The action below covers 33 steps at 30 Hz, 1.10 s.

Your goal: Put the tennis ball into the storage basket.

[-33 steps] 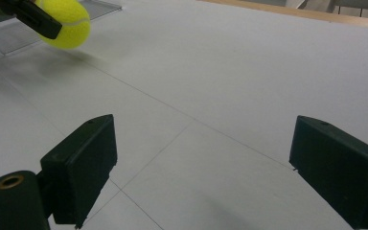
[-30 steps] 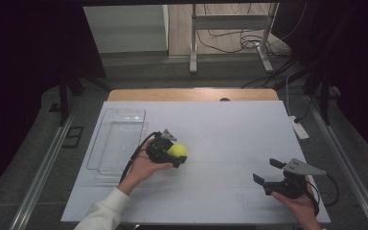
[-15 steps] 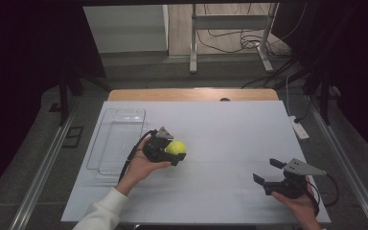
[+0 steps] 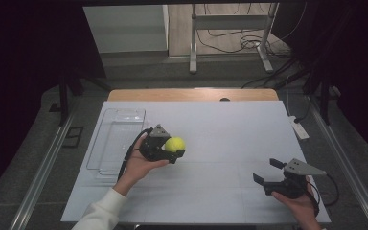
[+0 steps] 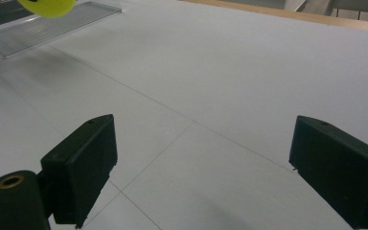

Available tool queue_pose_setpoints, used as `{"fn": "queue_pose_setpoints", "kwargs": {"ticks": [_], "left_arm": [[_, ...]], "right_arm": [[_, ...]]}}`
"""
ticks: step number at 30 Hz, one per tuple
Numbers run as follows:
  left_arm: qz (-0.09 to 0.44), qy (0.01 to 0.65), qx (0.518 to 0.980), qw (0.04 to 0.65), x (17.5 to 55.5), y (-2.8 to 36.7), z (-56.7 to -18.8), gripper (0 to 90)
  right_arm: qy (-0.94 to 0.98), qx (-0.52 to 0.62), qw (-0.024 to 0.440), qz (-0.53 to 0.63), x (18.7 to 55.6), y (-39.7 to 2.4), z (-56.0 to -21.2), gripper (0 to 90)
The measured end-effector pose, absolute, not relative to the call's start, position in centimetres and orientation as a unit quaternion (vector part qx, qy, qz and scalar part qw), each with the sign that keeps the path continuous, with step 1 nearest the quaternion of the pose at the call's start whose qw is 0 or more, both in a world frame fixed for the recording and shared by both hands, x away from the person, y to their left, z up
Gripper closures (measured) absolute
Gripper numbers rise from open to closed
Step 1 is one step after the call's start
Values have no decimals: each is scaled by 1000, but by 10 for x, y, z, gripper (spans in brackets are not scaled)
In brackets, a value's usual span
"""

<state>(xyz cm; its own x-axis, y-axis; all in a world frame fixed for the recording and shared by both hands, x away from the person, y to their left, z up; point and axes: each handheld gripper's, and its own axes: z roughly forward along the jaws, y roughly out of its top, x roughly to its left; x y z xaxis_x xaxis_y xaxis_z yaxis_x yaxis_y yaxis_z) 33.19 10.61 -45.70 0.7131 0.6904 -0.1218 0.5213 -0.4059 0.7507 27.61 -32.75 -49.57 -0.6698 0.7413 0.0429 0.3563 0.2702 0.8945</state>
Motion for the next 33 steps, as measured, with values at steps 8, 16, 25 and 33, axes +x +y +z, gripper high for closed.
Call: {"fn": "queue_pose_setpoints", "kwargs": {"ticks": [8, 16, 25, 33], "left_arm": [[107, 362, 828, 414, 330, 108, -454, 268], [114, 362, 821, 427, 329, 111, -450, 268], [119, 362, 815, 437, 327, 115, -447, 268], [126, 362, 807, 448, 326, 118, -443, 268]], "right_arm": [[772, 355, 197, 488, 276, -327, -496, 95], [773, 356, 197, 487, 276, -328, -496, 95], [773, 356, 197, 488, 276, -328, -496, 95], [772, 356, 198, 488, 276, -328, -496, 96]]}}
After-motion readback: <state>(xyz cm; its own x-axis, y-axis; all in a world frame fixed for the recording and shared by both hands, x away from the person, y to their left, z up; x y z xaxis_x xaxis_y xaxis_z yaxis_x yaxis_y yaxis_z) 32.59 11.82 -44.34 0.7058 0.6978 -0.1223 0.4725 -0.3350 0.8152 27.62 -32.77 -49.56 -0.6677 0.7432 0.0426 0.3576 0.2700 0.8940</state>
